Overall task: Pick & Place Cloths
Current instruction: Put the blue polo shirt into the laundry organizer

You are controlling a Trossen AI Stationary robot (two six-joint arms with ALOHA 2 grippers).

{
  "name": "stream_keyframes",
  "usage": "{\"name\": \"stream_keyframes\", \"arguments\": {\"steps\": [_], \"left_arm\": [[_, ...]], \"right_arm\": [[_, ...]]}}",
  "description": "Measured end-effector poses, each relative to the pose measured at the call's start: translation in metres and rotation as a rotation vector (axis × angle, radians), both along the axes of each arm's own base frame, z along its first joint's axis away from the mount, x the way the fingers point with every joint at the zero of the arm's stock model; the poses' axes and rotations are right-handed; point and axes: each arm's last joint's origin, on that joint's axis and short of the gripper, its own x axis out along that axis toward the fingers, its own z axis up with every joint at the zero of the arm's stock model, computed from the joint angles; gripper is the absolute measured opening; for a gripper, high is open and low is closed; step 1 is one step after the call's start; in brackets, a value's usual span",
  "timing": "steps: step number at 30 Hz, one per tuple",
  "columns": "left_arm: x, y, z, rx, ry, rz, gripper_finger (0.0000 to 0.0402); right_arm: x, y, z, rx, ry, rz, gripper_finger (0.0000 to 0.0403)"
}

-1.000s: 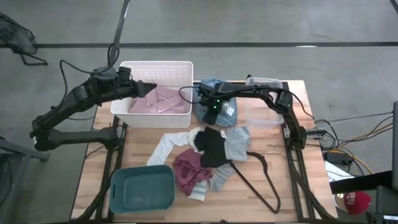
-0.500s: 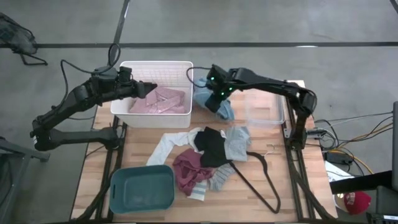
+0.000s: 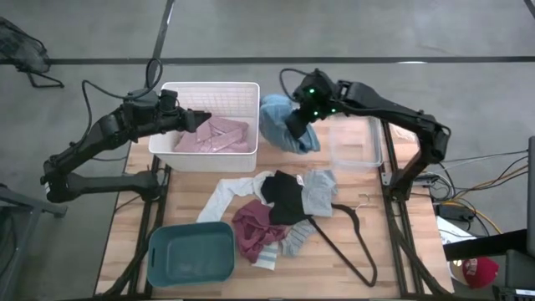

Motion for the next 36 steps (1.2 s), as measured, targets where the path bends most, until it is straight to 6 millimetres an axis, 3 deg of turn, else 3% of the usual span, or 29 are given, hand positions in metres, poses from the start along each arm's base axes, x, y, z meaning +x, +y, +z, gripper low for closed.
{"name": "stream_keyframes", "arguments": {"steps": [9,19,27,36], "left_arm": [[0.000,0.000,0.000,0.012,0.007,0.000,0.0246],[-0.001,-0.001,0.011,0.069,-0.094,-0.006,0.0246],[-0.011,-0.008,0.034,0.188,-0.277,-0.062,0.0246],[-0.017,-0.012,0.040,0.239,-0.318,-0.082,0.0246]], "right_arm": [[-0.011,0.004,0.041,-0.069,-0.275,-0.038,0.0046],[0.008,0.005,0.069,-0.088,-0.633,0.030,0.0046],[0.042,0.006,0.054,-0.085,-0.688,0.063,0.0046],[0.102,0.008,0.040,-0.112,-0.604,0.175,0.0046]]}}
